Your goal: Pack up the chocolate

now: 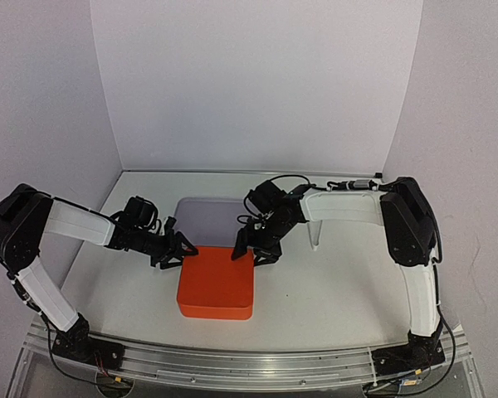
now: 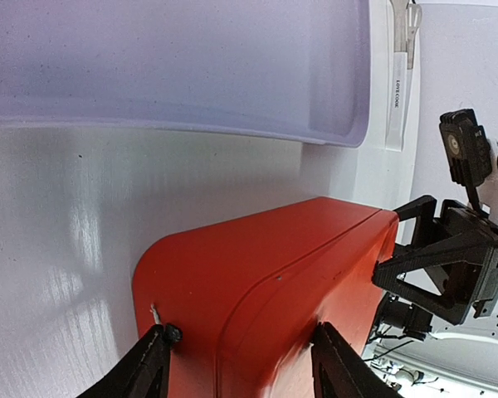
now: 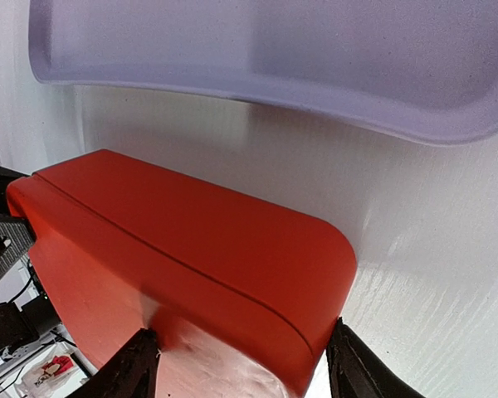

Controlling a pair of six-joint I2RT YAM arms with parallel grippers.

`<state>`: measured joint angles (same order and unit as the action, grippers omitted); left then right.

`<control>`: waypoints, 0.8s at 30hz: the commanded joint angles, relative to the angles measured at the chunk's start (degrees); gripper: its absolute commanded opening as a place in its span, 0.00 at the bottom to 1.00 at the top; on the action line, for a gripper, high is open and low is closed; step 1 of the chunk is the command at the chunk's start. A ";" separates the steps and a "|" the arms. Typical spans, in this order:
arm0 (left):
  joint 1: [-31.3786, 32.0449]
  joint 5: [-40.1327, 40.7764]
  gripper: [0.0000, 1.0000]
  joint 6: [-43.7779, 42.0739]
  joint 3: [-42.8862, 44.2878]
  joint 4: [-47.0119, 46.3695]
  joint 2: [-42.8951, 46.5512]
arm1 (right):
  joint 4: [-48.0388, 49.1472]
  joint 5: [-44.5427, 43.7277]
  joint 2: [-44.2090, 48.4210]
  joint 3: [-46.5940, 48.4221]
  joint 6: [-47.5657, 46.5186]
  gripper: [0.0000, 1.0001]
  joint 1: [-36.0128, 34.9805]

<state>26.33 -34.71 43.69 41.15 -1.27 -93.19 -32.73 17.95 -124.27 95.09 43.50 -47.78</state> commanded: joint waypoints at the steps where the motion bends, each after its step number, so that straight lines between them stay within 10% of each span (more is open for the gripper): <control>1: -0.05 0.08 0.48 2.61 -3.47 1.54 -3.20 | 0.32 1.42 -1.89 -1.80 2.16 0.62 0.58; 12: -0.05 0.87 0.28 7.32 -5.80 4.59 -12.78 | 0.38 4.43 -5.98 -6.55 6.47 0.47 2.07; 24: 0.15 1.73 0.29 11.04 -6.98 7.34 -14.98 | 0.38 7.39 -8.87 -9.63 7.84 0.40 3.40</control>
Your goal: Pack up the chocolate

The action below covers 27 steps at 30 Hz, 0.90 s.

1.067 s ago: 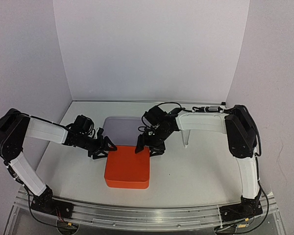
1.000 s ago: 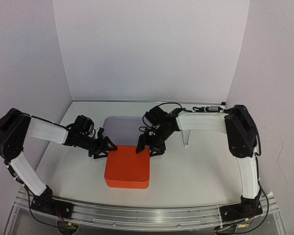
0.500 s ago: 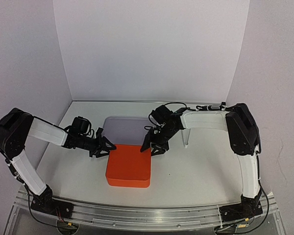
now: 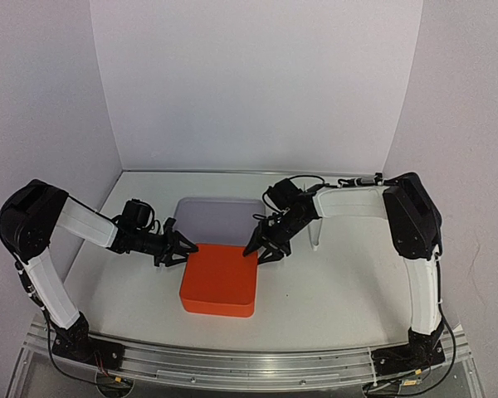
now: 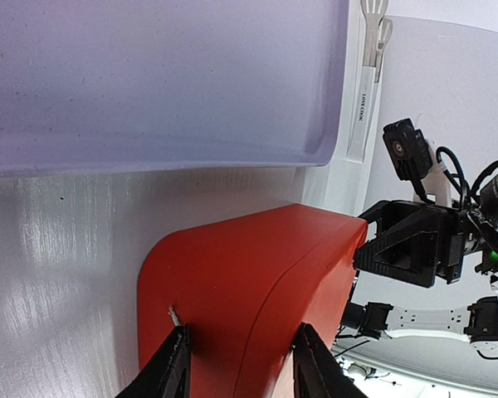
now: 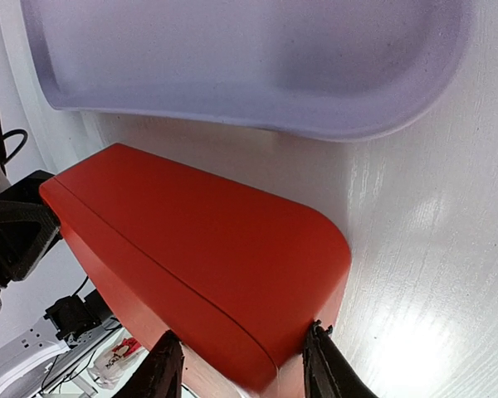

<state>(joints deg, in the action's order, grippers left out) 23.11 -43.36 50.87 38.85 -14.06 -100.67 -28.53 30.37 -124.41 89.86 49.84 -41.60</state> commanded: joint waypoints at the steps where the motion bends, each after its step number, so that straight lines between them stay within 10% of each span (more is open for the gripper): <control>1: 3.46 11.18 0.29 3.53 -4.00 21.11 -6.24 | -3.85 -5.04 -8.43 -3.99 1.08 0.40 -2.76; 27: 3.52 16.62 0.76 -4.37 12.40 28.99 9.37 | -3.99 -5.48 0.05 6.06 -5.83 0.69 -1.13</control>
<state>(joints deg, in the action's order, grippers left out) 26.48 -26.30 47.87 50.68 14.21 -94.38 -31.16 26.43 -125.51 94.13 45.34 -42.42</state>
